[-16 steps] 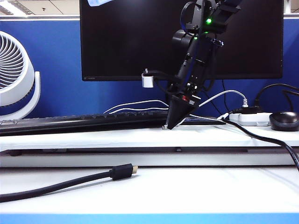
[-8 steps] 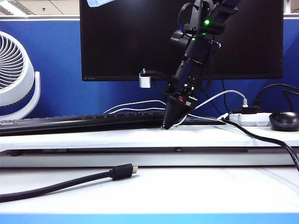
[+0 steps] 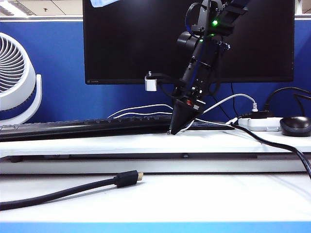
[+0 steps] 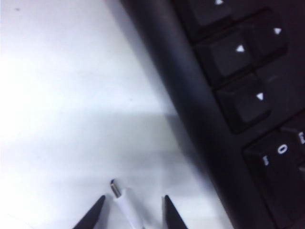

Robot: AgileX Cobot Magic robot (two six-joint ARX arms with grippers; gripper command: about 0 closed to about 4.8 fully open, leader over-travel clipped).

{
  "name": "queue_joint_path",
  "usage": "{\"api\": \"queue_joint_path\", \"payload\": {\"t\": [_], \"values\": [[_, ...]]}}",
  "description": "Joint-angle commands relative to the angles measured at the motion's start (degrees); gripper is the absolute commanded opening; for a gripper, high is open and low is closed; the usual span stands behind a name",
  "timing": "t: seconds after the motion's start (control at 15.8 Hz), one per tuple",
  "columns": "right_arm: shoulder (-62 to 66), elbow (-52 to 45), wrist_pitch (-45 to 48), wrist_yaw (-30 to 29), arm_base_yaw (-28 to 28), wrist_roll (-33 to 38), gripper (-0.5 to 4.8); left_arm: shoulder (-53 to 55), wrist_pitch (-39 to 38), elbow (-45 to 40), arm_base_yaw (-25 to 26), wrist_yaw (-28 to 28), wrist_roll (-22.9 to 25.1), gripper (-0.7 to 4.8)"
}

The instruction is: Pick up the Type-C charging cable and the charging base, insert one end of the Type-C charger into the corresponding slot on the base, and finally place the plugged-in charger back on the table.

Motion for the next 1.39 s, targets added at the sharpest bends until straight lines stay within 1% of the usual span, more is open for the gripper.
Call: {"api": "queue_joint_path", "payload": {"t": [0.06, 0.38, 0.7, 1.2, 1.27, 1.39], "values": [[0.63, -0.44, -4.57, 0.28, 0.22, 0.07, 1.57, -0.42, 1.18, 0.35, -0.11, 0.22, -0.11, 0.84], [0.63, -0.44, -4.59, 0.35, 0.22, 0.04, 1.55, -0.42, 1.16, 0.35, -0.11, 0.22, -0.11, 0.84], [0.66, -0.44, -4.59, 1.42, 0.2, 0.0, 1.38, -0.42, 1.16, 0.35, -0.11, 0.22, -0.11, 0.84], [0.66, -0.44, -4.57, 2.29, 0.2, -0.17, 1.33, -0.42, 1.16, 0.35, -0.11, 0.22, -0.13, 0.84], [0.66, -0.44, -4.57, 2.27, 0.2, -0.17, 1.1, -0.42, 1.14, 0.35, -0.11, 0.22, -0.13, 0.84], [0.63, -0.44, -4.59, 2.27, 0.2, -0.17, 1.03, -0.44, 1.11, 0.35, -0.11, 0.22, -0.13, 0.84]]}}
